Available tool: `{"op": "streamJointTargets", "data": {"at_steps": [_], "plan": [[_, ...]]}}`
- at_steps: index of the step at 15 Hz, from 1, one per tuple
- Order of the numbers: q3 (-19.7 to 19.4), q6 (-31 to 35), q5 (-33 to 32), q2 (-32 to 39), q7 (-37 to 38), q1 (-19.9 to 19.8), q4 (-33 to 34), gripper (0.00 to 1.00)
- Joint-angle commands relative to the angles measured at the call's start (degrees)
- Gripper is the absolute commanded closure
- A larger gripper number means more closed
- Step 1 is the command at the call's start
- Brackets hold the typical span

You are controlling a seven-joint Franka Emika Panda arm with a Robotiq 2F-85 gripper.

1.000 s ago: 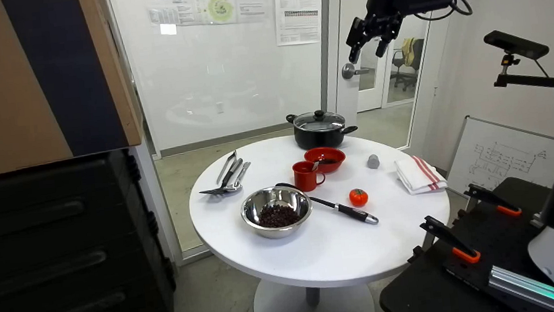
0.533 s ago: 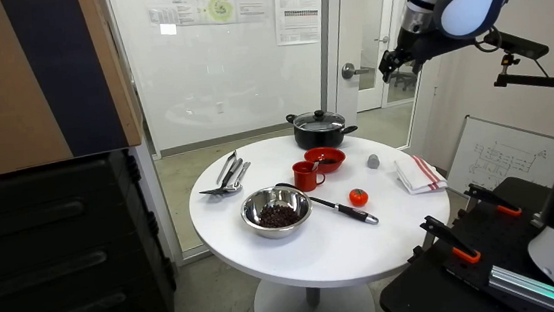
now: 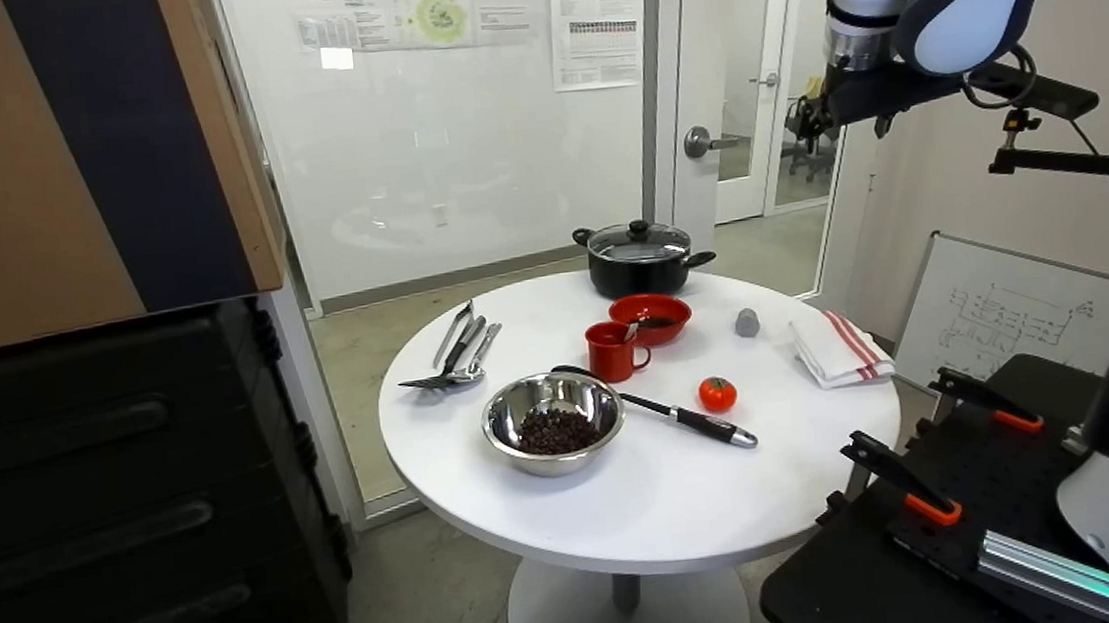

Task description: Place the seasoning bottle upside down

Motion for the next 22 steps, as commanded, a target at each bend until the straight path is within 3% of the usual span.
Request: {"op": "streamJointTargets", "data": {"at_steps": [1,3,7,10,12,14,17,22], "plan": [[0.2,-0.2,0.0,0.0,0.4,0.0,0.1,0.00],[0.5,4.7,-1.9,-2.1,4.9,-0.6,-1.5,0.00],[6.7,11.5,-15.6,-4.0,22.2,-7.5,-0.2,0.00],[13.1,9.1,-21.8,-4.6,34.9,-13.1,1.9,0.00],[17.1,2.9,-27.2,0.4,42.0,-15.2,3.2,0.00],[20.0,-3.5,-28.0,8.2,40.1,-16.6,3.9,0.00],[22.4,-6.1,-25.5,17.5,30.8,-20.5,4.4,0.00],[17.5,-13.0,-19.3,33.4,14.7,-18.9,10.8,0.00]]}}
